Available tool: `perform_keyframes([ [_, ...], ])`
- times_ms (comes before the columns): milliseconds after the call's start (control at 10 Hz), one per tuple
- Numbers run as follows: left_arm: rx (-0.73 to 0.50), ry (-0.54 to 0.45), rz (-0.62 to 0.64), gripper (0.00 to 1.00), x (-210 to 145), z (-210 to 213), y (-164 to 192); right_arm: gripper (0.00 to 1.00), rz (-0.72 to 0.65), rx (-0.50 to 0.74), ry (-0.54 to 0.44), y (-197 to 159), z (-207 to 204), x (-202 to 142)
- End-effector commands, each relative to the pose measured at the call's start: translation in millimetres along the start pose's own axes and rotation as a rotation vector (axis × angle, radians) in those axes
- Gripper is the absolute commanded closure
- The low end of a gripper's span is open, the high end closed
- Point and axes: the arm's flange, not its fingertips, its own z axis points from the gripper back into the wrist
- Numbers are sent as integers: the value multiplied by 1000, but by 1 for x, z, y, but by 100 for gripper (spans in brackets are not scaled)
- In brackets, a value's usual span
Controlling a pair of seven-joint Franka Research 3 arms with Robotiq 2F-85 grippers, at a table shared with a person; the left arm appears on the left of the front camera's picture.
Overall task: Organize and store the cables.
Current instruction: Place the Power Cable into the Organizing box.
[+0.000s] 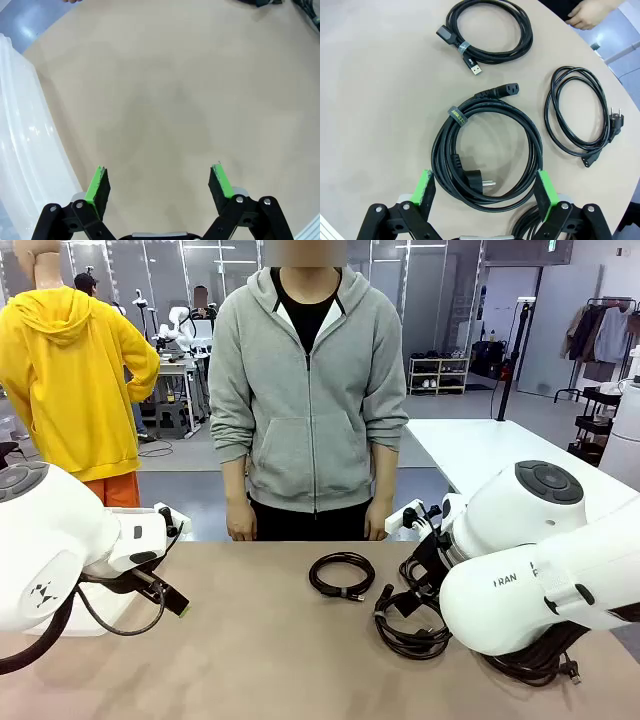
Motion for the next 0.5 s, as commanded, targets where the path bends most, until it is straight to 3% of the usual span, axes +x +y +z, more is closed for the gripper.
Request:
perform_keyframes([
  [0,0,0,0,0,0,0,0,0,0,0,0,0,0,0],
  [400,0,0,0,0,0,0,0,0,0,0,0,0,0,0],
])
